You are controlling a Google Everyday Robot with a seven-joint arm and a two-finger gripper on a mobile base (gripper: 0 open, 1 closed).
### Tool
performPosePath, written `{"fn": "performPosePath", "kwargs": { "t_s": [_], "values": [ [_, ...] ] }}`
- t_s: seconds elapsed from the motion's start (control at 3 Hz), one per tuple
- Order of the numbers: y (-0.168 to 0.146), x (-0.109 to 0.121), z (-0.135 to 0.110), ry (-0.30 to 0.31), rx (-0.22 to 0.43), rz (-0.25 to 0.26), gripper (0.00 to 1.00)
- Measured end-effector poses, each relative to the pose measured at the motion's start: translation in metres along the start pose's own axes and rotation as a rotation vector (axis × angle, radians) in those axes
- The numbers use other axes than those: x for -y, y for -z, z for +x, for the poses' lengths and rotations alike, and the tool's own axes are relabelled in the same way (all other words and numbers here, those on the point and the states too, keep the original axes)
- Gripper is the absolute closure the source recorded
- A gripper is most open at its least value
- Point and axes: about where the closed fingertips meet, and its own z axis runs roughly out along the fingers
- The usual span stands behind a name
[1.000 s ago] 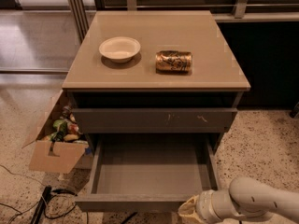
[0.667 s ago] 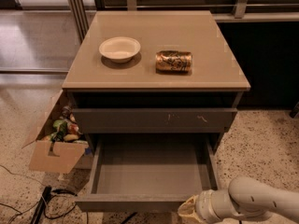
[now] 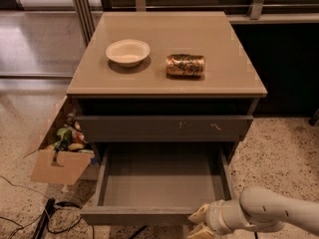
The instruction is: Close middle drawer
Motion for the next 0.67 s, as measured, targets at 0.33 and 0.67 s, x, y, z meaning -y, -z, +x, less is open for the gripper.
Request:
{"fn": "performPosePath", "kwargs": {
  "t_s": [0.33, 0.67],
  "values": [
    [-0.005, 0.005, 0.003, -0.009, -0.004, 0.003, 0.0],
    [-0.014, 0.034, 0.005, -0.019, -0.022, 0.028, 0.13]
  ]
}}
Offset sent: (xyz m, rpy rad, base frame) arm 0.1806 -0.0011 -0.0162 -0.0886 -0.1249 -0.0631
